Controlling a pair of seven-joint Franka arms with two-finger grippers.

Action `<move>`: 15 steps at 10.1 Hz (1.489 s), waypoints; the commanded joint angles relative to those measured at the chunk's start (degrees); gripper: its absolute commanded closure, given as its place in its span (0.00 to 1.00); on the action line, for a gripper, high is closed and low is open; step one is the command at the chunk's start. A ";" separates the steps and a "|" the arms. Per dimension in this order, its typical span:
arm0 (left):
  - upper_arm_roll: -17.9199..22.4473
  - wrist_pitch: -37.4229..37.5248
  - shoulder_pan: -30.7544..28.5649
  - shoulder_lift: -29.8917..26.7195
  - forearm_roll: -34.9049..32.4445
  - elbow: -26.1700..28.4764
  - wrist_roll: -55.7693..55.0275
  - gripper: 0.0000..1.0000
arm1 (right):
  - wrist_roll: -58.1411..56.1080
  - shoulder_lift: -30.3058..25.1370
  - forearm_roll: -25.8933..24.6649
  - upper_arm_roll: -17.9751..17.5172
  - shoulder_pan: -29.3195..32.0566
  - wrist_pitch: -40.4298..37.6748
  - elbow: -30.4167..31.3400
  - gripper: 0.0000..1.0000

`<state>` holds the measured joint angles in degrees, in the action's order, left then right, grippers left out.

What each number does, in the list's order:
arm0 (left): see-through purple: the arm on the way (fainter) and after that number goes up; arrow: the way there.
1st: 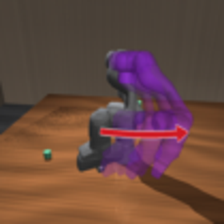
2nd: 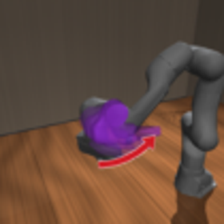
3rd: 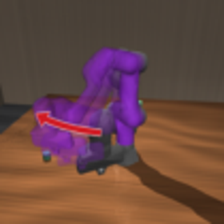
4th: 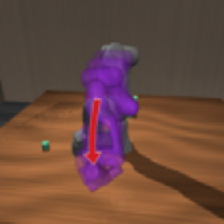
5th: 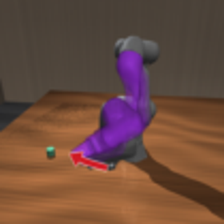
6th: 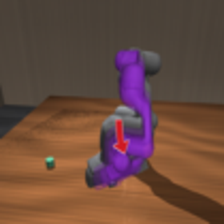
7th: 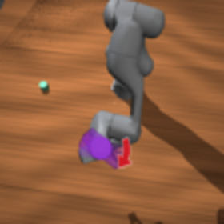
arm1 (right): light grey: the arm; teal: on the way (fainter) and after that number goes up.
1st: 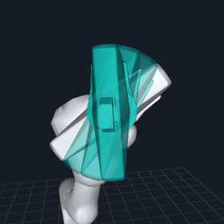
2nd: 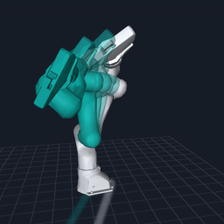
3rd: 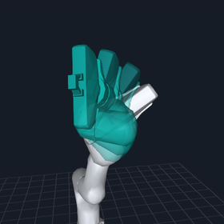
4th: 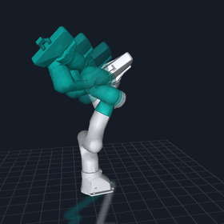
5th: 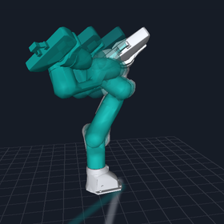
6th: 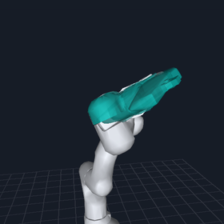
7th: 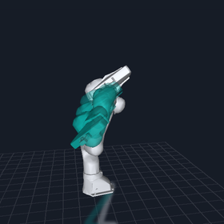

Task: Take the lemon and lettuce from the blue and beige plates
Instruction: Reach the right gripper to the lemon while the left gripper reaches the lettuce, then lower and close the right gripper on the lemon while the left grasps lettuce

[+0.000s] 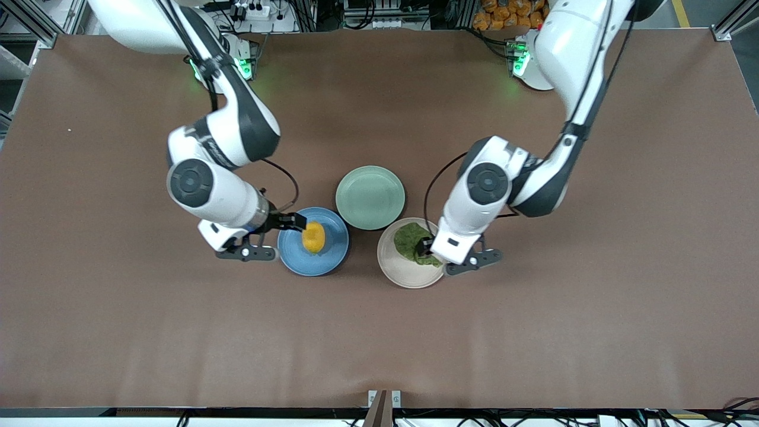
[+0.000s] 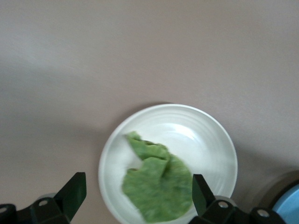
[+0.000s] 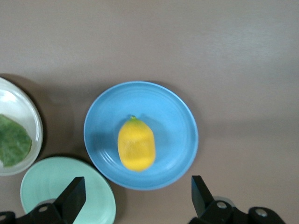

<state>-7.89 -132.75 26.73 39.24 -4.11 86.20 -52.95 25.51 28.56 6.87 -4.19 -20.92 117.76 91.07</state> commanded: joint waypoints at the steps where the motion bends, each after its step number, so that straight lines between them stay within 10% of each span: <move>1: 3.82 -5.04 3.93 5.21 -1.60 -2.53 -3.82 0.00 | 1.82 3.07 0.16 0.32 -1.48 4.04 -0.72 0.00; 15: 5.07 -10.42 7.55 10.06 -1.16 -2.44 -5.41 0.00 | 4.01 7.29 -3.36 0.41 -4.47 23.38 10.44 0.00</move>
<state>-3.47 -142.84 33.43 48.47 -4.19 85.10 -56.39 27.21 35.52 4.57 -4.07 -24.52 139.82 101.26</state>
